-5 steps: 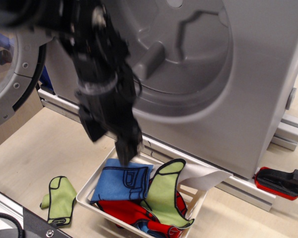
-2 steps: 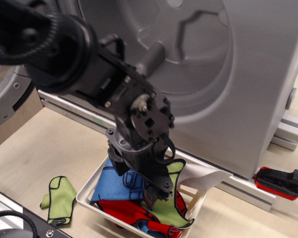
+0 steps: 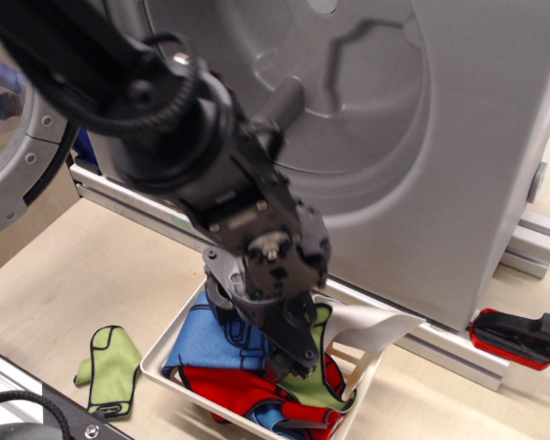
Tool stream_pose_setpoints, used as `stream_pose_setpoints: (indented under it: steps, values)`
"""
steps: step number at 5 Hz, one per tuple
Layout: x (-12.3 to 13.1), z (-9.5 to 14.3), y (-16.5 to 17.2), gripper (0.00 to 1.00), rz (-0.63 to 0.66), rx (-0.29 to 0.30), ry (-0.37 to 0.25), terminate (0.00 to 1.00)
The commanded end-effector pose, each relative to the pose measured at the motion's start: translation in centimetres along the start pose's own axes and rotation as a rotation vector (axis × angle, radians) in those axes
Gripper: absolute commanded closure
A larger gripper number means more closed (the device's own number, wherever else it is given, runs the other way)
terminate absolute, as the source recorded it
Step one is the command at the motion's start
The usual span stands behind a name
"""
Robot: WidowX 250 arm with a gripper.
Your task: Put clothes in laundry machine
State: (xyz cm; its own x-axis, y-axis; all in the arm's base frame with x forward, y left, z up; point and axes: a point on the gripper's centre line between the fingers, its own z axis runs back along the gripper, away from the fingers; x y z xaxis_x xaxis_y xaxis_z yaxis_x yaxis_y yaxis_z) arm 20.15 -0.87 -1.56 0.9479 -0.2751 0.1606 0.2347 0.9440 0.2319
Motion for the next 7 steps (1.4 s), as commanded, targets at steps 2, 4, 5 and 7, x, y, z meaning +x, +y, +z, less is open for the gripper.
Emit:
stream_pose_setpoints:
  steps: [2,4,5,7]
  values:
    - [-0.5,-3.1,1.6,0.00,0.015,0.050,0.036,0.00]
    - [-0.4,-1.7,1.5,1.00,0.010,0.030,0.035,0.00]
    - [0.0,0.2,1.9,1.00,0.031,0.016,-0.039,0.00]
    - [1.5,4.1,3.3,1.00,0.094,0.039,-0.104,0.00]
